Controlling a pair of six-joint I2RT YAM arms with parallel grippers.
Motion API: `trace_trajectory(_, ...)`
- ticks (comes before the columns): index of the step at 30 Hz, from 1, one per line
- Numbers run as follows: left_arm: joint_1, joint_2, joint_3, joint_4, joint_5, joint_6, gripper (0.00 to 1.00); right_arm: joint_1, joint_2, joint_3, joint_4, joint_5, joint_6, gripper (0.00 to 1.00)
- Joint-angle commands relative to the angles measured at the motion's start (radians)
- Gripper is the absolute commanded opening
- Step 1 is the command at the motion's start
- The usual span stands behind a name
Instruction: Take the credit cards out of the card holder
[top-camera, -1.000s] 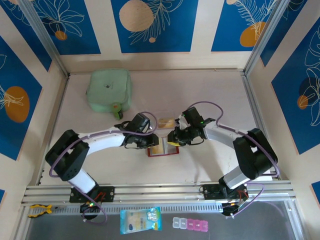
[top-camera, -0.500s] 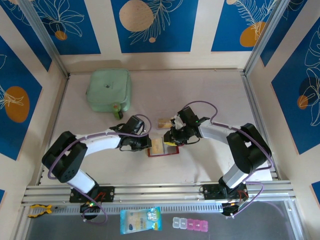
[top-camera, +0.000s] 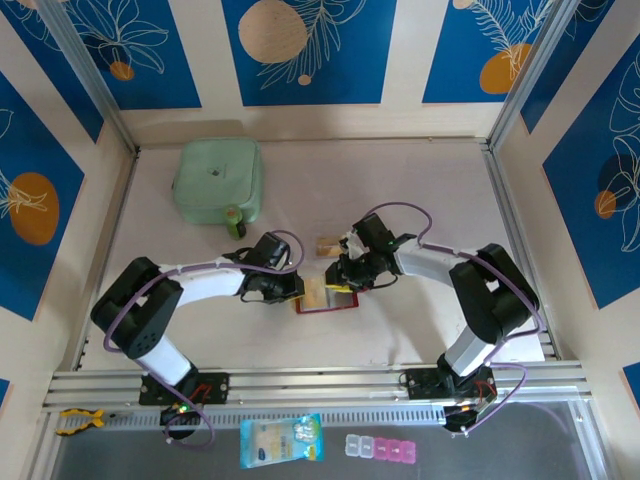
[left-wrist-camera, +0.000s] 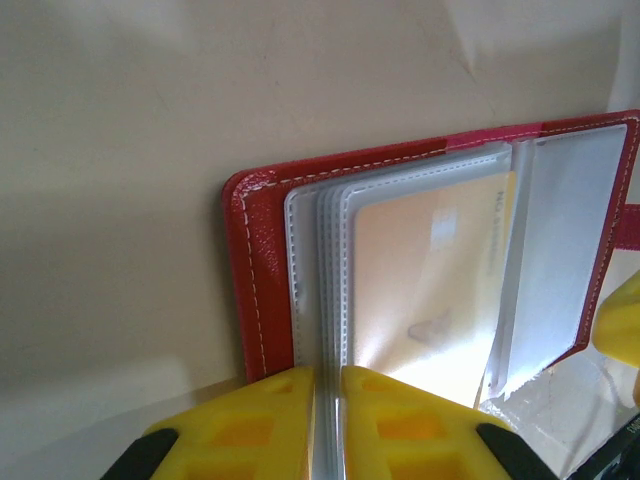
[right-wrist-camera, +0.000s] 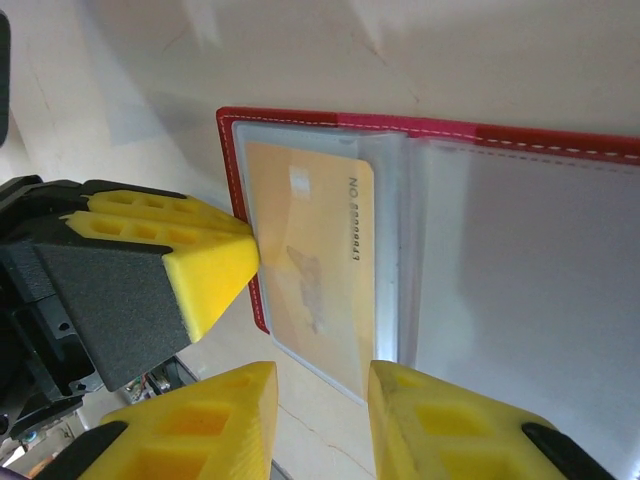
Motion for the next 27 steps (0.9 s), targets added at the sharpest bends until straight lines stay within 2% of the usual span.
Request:
trace_trajectory(1, 0.011, 0.016, -0.002, -0.008, 0.008, 0.015, 0.16, 0.01, 0.022, 0.028, 0.0, -0.042, 0.007, 0.3)
trace_trajectory(18, 0.016, 0.022, 0.006, -0.025, 0.0, 0.029, 0.14, 0.027, 0.095, 0.05, 0.033, -0.073, 0.007, 0.24)
trace_trajectory(27, 0.02, 0.023, 0.011, -0.03, 0.003, 0.032, 0.14, 0.032, 0.128, 0.058, 0.028, -0.064, -0.007, 0.24)
